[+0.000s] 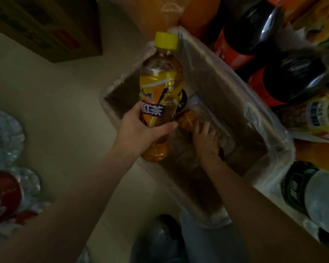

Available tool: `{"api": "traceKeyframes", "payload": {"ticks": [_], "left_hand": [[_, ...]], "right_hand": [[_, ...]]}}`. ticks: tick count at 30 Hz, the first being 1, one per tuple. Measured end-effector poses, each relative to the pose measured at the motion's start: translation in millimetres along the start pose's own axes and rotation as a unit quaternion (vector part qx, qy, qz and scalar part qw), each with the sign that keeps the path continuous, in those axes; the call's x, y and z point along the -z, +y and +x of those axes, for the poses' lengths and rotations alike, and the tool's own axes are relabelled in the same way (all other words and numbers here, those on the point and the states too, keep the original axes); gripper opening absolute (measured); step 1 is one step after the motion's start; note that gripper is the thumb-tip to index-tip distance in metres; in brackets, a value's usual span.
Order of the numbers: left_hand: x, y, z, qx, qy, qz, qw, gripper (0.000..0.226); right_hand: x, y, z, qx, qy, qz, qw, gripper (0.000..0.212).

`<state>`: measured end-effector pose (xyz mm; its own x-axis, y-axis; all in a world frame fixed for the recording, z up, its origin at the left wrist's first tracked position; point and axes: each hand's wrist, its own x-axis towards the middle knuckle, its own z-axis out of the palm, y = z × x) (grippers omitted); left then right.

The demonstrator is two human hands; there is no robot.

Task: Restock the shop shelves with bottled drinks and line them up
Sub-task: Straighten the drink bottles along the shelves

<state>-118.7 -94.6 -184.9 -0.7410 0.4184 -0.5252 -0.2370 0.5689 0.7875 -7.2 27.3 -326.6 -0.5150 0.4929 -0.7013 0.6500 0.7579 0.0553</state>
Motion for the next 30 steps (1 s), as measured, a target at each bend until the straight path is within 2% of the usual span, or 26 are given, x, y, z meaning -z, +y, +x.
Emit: {"api": "traceKeyframes", "payload": {"ticks": [1,2,4,6,8,10,12,14,17,20,21,23,24,26,27,29,30], "left_hand": [[2,4,-5,0.007,-0.001,0.000,1.000,0.050],[4,9,-10,0.015,0.000,0.000,1.000,0.049],[11,24,-22,0.024,0.008,0.006,1.000,0.047],[22,46,-36,0.036,0.015,0.022,0.999,0.047],[34,67,-47,0.035,0.011,0.048,0.998,0.051],[42,80,-57,0.034,0.005,0.078,0.996,0.054],[46,79,-60,0.033,0.007,0.091,0.995,0.052],[46,63,-58,0.050,0.014,0.080,0.995,0.055],[43,27,-48,0.090,0.015,0.030,0.995,0.065],[43,-10,-32,0.107,0.012,-0.019,0.994,0.041],[43,-18,-26,0.109,0.007,-0.029,0.994,0.037],[42,-31,-13,0.111,-0.006,-0.045,0.993,0.031],[42,-36,-7,0.113,-0.010,-0.054,0.992,0.028],[42,-39,-1,0.116,-0.019,-0.066,0.991,0.026],[41,-36,-2,0.116,-0.023,-0.071,0.990,0.027],[42,-26,-9,0.122,-0.029,-0.069,0.990,0.032],[44,-18,-16,0.128,-0.031,-0.071,0.989,0.034]], "right_hand": [[3,-4,-2,-0.022,0.002,0.032,0.999,0.049],[7,-5,-4,-0.040,-0.034,0.066,0.996,0.050],[22,2,-12,-0.038,-0.072,0.115,0.990,0.056],[54,13,-32,-0.008,-0.061,0.123,0.991,0.057],[88,23,-58,0.079,-0.028,0.036,0.996,0.053],[106,31,-79,0.165,0.014,-0.028,0.986,0.055],[92,38,-73,0.232,0.056,-0.092,0.967,0.057],[76,34,-67,0.296,-0.002,-0.154,0.943,0.050],[32,20,-45,0.393,-0.082,-0.346,0.848,0.047],[1,1,-22,0.395,-0.114,-0.309,0.858,0.056],[-21,2,-6,0.420,-0.061,-0.312,0.850,0.048],[-39,4,24,0.474,0.089,-0.384,0.788,0.024],[-39,8,34,0.493,0.141,-0.412,0.753,0.022],[-29,16,39,0.536,0.145,-0.401,0.729,0.030],[-25,22,35,0.555,0.142,-0.368,0.733,0.029],[6,33,17,0.527,0.120,-0.343,0.768,0.025],[24,38,4,0.497,0.077,-0.316,0.804,0.035]]}}
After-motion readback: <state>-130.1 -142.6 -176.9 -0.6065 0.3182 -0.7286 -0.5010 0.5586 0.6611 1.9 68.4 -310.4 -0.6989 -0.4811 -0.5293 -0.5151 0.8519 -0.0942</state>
